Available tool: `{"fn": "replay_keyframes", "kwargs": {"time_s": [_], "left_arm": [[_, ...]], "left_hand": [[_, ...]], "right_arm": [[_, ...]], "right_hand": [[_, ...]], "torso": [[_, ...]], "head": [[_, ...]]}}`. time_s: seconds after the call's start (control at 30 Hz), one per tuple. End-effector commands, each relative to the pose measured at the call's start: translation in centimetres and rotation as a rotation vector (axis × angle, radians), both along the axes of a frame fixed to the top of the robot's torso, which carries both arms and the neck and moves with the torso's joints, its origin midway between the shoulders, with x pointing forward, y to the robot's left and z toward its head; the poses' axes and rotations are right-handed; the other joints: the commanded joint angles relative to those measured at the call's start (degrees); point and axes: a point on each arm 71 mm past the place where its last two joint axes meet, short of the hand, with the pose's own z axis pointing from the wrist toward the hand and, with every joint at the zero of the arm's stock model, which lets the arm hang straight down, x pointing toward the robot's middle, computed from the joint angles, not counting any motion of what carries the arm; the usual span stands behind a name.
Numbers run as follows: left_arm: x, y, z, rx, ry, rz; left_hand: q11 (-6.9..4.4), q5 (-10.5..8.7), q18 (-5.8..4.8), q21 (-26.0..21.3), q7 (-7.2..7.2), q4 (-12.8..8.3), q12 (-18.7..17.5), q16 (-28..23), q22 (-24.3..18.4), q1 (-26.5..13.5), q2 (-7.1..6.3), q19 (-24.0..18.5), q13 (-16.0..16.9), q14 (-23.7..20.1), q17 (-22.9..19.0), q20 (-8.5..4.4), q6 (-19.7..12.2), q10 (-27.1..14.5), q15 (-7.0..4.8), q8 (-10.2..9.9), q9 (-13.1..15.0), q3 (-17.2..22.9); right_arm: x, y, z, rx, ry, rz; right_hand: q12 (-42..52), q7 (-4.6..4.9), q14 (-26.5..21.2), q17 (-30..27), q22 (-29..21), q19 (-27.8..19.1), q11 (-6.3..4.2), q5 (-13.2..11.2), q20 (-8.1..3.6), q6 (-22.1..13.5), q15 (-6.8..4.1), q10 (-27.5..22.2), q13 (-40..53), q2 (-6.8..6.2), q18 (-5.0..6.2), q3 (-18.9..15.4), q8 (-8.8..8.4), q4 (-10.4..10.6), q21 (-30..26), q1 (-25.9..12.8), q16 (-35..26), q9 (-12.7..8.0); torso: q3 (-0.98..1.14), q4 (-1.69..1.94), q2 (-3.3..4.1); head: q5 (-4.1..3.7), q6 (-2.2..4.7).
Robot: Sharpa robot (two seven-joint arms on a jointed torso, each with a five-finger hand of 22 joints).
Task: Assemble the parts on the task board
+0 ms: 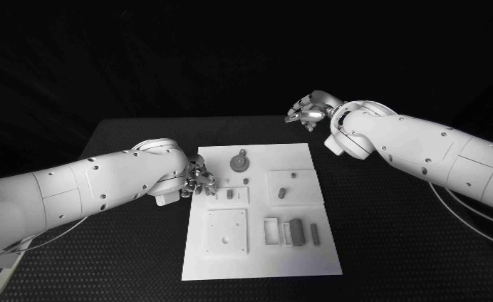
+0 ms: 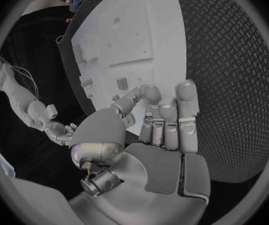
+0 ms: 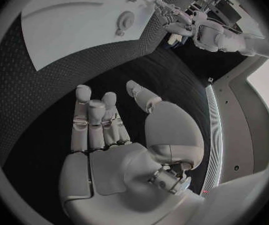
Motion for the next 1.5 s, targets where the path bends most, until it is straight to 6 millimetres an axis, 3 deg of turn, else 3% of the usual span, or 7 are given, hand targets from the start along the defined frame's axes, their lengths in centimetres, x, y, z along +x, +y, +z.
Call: {"fn": "replay_keyframes", "kwargs": {"time_s": [0.03,0.73,1.5], "left_arm": [[-0.12,-0.38,0.01,0.005,-0.001,-0.016],[-0.58,-0.95,-0.66,0.011,0.013,-0.016],[-0.76,-1.27,-0.79,0.006,0.021,-0.025]], "left_hand": [[-0.47,0.38,3.2,0.38,-0.02,-0.03,0.22,0.33,0.96,0.5,0.28,1.09,0.1,2.82,0.11,-0.9,1.69,0.99,-2.36,3.59,4.45,0.4],[-0.49,0.38,3.09,0.6,-0.02,-0.31,0.45,0.62,1.05,0.56,0.37,1.32,0.17,3.1,0.4,-0.9,1.5,1.27,-2.35,3.3,4.37,0.54],[-0.5,0.43,3.07,0.66,-0.03,-0.46,0.54,0.74,1.07,0.65,0.51,1.33,0.2,3.18,0.54,-0.93,1.58,1.34,-2.37,3.22,4.33,0.68]], "right_arm": [[-0.08,0.21,-0.09,-0.003,0.011,0.015],[-0.08,0.14,-0.18,-0.006,0.018,0.016],[-0.16,0.15,-0.56,-0.008,0.027,0.018]], "right_hand": [[0.28,0.56,-0.02,-0.07,1.06,-0.11,-0.02,0.11,0.09,-0.01,-0.36,-0.37,-0.09,-0.05,0.78,0.13,-0.04,0.14,-0.26,-0.5,0.36,-0.1],[0.29,0.56,-0.05,-0.1,1.06,-0.13,-0.01,0.12,0.09,-0.04,-0.35,-0.39,-0.13,-0.05,0.78,0.16,-0.05,0.13,-0.28,-0.48,0.36,-0.12],[0.31,0.57,-0.06,-0.12,1.06,-0.13,-0.01,0.13,0.08,-0.05,-0.35,-0.41,-0.16,0.0,0.78,0.2,-0.04,0.11,-0.29,-0.44,0.37,-0.14]], "torso": [[0.0,0.02,-0.03],[0.0,0.04,-0.04],[-0.03,0.06,-0.04]], "head": [[0.02,-0.03],[-0.21,0.07],[-0.3,-0.32]]}}
